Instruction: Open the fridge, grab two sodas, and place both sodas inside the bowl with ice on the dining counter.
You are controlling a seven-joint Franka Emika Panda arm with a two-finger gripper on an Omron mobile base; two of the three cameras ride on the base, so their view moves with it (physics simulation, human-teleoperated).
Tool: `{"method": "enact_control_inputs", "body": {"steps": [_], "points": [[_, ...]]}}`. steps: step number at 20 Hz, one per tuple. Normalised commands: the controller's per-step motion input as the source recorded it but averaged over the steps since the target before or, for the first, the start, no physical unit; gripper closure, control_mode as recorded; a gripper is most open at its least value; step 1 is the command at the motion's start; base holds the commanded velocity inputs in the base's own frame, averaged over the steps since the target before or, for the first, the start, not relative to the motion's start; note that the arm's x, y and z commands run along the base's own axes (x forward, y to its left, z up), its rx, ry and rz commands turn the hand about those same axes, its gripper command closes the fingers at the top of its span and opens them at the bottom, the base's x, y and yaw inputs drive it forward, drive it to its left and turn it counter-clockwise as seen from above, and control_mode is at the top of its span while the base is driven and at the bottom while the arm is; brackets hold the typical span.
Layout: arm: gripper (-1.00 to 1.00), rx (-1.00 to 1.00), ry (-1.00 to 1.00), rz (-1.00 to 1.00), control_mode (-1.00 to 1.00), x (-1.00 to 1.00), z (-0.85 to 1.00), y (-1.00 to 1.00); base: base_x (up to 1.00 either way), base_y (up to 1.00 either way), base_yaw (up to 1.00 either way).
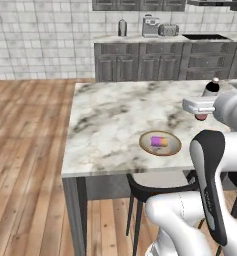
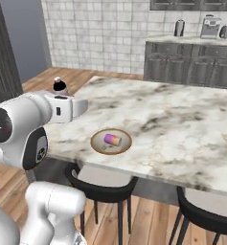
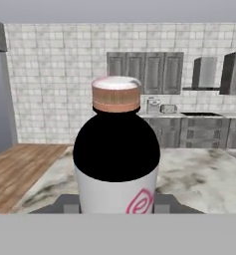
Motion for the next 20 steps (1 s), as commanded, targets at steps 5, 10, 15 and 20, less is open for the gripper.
{"method": "enact_control_inputs", "body": {"steps": [5, 10, 15, 20], "points": [[1.0, 0.0, 0.0, -0.06, -1.0, 0.19, -0.02, 0.0, 0.51, -0.04, -0.32], [1.0, 0.04, 0.09, -0.14, -1.0, 1.0, -0.12, -0.06, 0.0, 0.0, 0.0], [1.0, -0.06, 0.43, 0.07, -1.0, 1.0, -0.46, 0.0, 0.0, 0.0, 0.0], [1.0, -0.26, 0.7, 0.15, -1.0, 0.95, -0.63, 0.0, 0.0, 0.0, 0.0]]}}
